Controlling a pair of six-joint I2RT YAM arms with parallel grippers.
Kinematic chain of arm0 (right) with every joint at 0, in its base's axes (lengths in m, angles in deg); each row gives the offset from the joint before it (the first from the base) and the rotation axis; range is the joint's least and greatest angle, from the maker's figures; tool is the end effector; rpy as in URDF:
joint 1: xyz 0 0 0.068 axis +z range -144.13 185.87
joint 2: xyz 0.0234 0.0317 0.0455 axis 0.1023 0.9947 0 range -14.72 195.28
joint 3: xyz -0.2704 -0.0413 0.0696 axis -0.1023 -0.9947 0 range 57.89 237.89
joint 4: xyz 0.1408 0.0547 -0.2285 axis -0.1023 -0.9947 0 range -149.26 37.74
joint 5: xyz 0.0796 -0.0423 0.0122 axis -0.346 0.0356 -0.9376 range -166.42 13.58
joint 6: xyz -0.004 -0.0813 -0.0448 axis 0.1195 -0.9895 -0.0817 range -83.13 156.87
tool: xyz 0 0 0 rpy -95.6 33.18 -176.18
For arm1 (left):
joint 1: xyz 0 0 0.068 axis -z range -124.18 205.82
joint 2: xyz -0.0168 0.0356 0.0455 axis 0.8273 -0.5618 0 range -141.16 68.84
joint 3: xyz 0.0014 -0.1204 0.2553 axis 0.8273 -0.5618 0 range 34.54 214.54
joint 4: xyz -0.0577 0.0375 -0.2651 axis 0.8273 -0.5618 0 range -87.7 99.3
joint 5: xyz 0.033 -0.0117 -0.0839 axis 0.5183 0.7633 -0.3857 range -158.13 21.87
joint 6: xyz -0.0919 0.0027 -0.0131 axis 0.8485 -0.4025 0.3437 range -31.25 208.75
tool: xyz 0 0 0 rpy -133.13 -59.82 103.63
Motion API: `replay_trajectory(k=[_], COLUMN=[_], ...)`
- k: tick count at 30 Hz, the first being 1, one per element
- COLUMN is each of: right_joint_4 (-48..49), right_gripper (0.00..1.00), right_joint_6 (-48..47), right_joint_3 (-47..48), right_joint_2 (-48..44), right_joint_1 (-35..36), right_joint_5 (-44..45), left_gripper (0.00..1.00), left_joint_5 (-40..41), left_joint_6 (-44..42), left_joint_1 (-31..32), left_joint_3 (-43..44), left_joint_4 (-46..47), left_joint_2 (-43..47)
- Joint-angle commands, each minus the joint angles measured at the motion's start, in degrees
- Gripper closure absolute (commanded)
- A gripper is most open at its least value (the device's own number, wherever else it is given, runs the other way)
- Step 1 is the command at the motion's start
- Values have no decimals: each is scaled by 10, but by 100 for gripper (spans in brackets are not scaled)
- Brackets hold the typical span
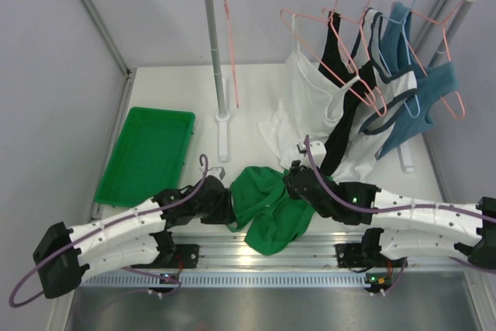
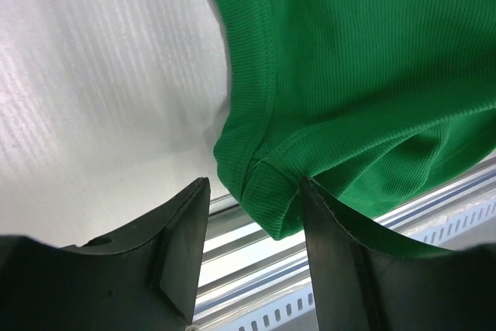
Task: Place the tank top on the hanger
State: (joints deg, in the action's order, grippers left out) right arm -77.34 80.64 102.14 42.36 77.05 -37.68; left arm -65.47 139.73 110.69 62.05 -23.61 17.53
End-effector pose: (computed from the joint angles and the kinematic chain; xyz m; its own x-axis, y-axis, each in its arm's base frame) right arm 0.1289 0.2163 0.2589 -0.5436 0.0775 -0.8357 -0.2809 0.9215 0.2682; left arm 0.1159 -0.1579 0.1462 -0.9262 -0.0325 -0.3756 0.1313 0.9061 -0.4021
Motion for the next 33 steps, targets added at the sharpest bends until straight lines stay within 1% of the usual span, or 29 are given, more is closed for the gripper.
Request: replay_trajectory(k=[1, 3, 6, 7, 8, 10, 11, 12, 13, 14, 15, 16, 17, 18, 19, 20, 21, 22, 23, 24, 25, 26, 27, 28, 29, 30, 31, 32, 33], right_joint_4=[6, 5, 6, 6, 6, 0, -1, -6, -10, -14, -18, -29, -36, -42, -51, -54, -58, -66, -68, -72, -77, -84, -88, -91, -96, -98, -100, -103, -109], right_gripper=[100, 100, 100, 100, 100, 100, 100, 100, 100, 100, 100, 100, 100, 100, 100, 100, 100, 100, 100, 100, 100, 100, 100, 100, 100, 100, 100, 100, 100], right_joint_6=[7, 6, 5, 5, 4, 3, 0, -3, -5, -17, -23, -32, -52, -62, -75, -103, -117, -129, -154, -165, -176, -198, -208, -220, -239, -249, -265, -273, -282], right_joint_3=[21, 22, 22, 23, 24, 28, 34, 36, 42, 57, 69, 82, 115, 134, 152, 192, 215, 237, 282, 306, 329, 376, 399, 421, 463, 485, 526, 547, 567], right_joint_2=[1, 2, 3, 2, 2, 3, 1, 1, 0, -2, -5, -6, -5, -4, -2, 0, 5, 9, 15, 28, 36, 44, 61, 68, 76, 90, 97, 103, 118], right_joint_1=[-2, -2, -2, -3, -3, -2, -2, -3, -3, -3, -3, -3, -3, -3, -4, -5, -8, -10, -12, -17, -19, -20, -24, -28, -32, -41, -46, -49, -60], right_joint_5=[9, 8, 6, 6, 5, 6, 5, 7, 6, 6, 7, 9, 10, 13, 16, 16, 19, 20, 17, 15, 15, 15, 14, 15, 14, 12, 8, 5, 0], left_gripper=[45, 45, 51, 57, 60, 70, 84, 93, 99, 100, 100, 100, 100, 100, 100, 100, 100, 100, 100, 100, 100, 100, 100, 100, 100, 100, 100, 100, 100], left_joint_5=[-12, -4, 3, 5, 13, 29, 37, 57, 67, 78, 93, 121, 140, 159, 204, 225, 240, 269, 281, 294, 306, 320, 324, 330, 346, 350, 357, 361, 365], left_joint_6=[-4, -1, 4, 8, 9, 10, 9, 6, -3, -8, -14, -27, -36, -43, -59, -70, -83, -109, -123, -148, -161, -175, -202, -214, -225, -248, -257, -266, -285], left_joint_1=[12, 23, 27, 29, 32, 34, 34, 34, 34, 34, 34, 34, 34, 33, 33, 33, 33, 33, 33, 33, 33, 33, 33, 33, 33, 33, 33, 33, 33], left_joint_3=[-8, -9, -14, -16, -17, -11, -5, 16, 30, 48, 95, 125, 155, 223, 258, 291, 360, 396, 435, 516, 555, 590, 652, 680, 733, 762, 788, 815, 863], left_joint_4=[58, 59, 60, 62, 61, 49, 28, 15, 1, -34, -53, -77, -97, -143, -162, -174, -197, -206, -222, -246, -257, -262, -264, -268, -271, -274, -280, -283, -284], left_joint_2=[-11, -17, -36, -39, -42, -35, -31, -27, -20, -9, -5, -1, 2, 1, -1, -3, -5, -18, -29, -42, -69, -80, -91, -110, -121, -131, -151, -160, -168])
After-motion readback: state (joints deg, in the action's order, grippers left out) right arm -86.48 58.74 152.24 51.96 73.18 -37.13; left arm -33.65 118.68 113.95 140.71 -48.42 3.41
